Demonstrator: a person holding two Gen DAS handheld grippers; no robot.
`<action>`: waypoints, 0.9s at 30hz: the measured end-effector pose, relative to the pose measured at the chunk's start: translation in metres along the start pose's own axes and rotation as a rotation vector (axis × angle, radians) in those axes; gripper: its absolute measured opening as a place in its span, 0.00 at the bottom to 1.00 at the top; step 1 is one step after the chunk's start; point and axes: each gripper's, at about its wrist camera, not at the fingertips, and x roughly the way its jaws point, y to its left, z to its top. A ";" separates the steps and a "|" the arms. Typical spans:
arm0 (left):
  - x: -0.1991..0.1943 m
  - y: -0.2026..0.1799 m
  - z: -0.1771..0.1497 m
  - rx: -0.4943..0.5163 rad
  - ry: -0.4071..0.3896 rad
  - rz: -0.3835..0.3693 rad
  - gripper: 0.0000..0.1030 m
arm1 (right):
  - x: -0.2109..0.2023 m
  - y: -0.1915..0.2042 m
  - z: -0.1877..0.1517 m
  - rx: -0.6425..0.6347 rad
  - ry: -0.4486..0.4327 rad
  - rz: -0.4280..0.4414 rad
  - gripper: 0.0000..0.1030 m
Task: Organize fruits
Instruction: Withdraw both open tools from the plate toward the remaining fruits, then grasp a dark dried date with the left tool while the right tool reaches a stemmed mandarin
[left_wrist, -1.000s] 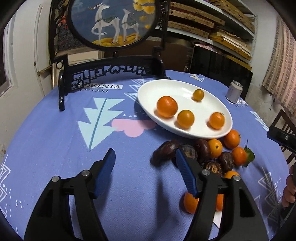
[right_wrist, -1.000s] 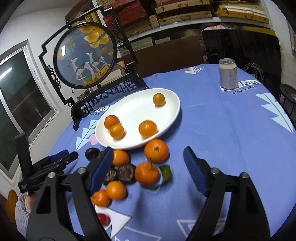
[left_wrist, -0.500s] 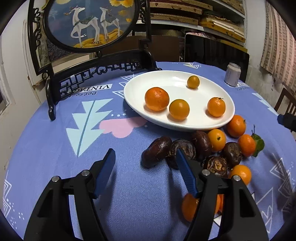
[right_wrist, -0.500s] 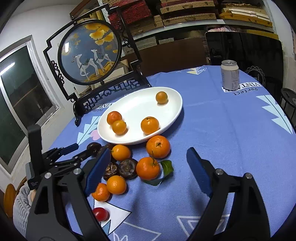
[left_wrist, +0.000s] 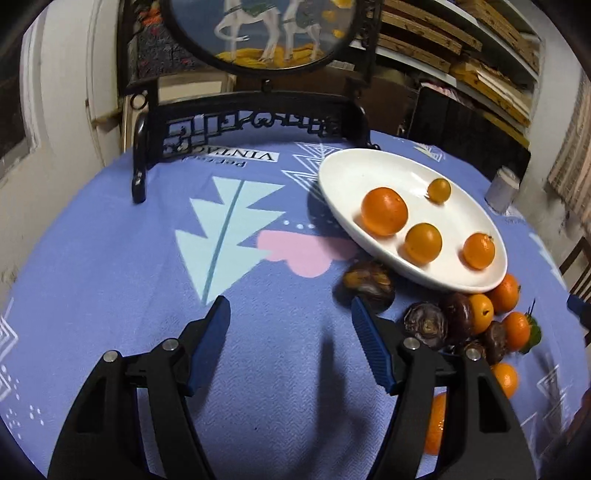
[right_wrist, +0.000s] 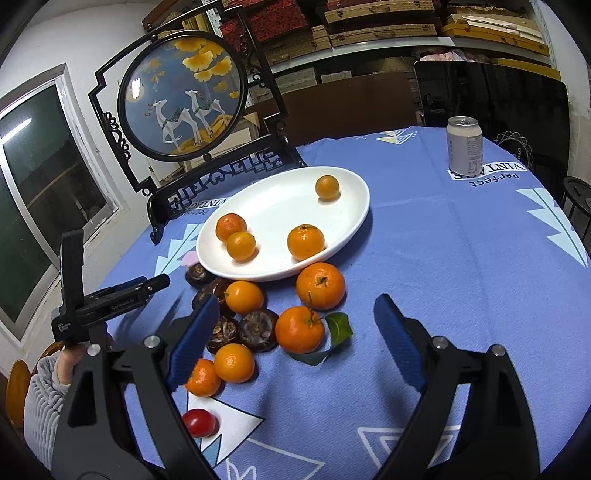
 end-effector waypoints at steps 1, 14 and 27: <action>0.001 -0.006 -0.001 0.030 0.000 0.002 0.66 | 0.000 0.000 0.000 0.000 0.001 0.000 0.85; 0.027 -0.045 0.010 0.141 0.041 -0.018 0.66 | 0.006 0.000 -0.001 0.002 0.011 -0.007 0.85; 0.028 -0.003 0.006 0.034 0.081 0.067 0.66 | 0.006 -0.003 -0.001 0.013 0.019 0.004 0.86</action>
